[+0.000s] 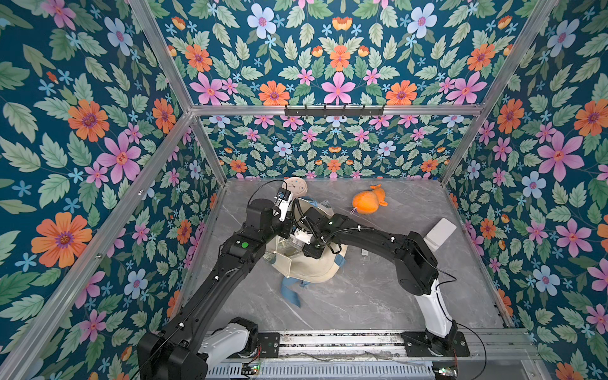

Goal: Take out the compass set from the canvas bag
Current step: Pick up the compass set from the canvas bag.

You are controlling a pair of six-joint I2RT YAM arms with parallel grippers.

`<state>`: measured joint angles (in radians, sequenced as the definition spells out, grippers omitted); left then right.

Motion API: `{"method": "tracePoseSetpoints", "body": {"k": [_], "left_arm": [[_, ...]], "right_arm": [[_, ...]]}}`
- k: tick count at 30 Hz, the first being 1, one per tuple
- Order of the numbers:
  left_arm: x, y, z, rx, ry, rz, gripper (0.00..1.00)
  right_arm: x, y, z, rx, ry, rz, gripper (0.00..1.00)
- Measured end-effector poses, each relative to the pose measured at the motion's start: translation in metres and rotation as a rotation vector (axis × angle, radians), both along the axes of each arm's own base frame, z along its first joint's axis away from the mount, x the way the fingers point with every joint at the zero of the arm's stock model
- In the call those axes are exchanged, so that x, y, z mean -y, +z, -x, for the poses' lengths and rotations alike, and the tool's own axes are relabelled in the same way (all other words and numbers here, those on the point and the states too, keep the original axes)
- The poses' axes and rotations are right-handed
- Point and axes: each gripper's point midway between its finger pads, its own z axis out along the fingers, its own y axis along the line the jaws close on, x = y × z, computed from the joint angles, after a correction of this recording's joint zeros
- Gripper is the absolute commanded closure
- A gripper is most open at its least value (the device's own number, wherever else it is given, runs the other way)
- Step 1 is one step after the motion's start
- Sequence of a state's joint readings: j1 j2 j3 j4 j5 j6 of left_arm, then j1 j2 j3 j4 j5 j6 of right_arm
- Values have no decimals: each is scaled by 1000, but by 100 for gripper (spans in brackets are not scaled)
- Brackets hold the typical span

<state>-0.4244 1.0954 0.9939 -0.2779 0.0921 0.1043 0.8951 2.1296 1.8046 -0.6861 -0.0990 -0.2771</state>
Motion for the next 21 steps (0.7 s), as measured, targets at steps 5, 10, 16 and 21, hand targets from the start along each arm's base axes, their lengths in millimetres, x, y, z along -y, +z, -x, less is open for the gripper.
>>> {"method": "tracePoseSetpoints", "body": {"k": [5, 10, 16, 21], "left_arm": [[-1, -3, 1, -9, 3, -6, 100], [-1, -4, 1, -11, 4, -8, 100], [-2, -5, -1, -11, 14, -14, 100], [-3, -6, -2, -8, 20, -15, 100]], "right_arm": [[8, 18, 5, -5, -38, -13, 61], [24, 28, 19, -26, -68, -4, 61], [37, 56, 50, -32, -71, -46, 62], [57, 87, 73, -33, -103, -88, 63]]}}
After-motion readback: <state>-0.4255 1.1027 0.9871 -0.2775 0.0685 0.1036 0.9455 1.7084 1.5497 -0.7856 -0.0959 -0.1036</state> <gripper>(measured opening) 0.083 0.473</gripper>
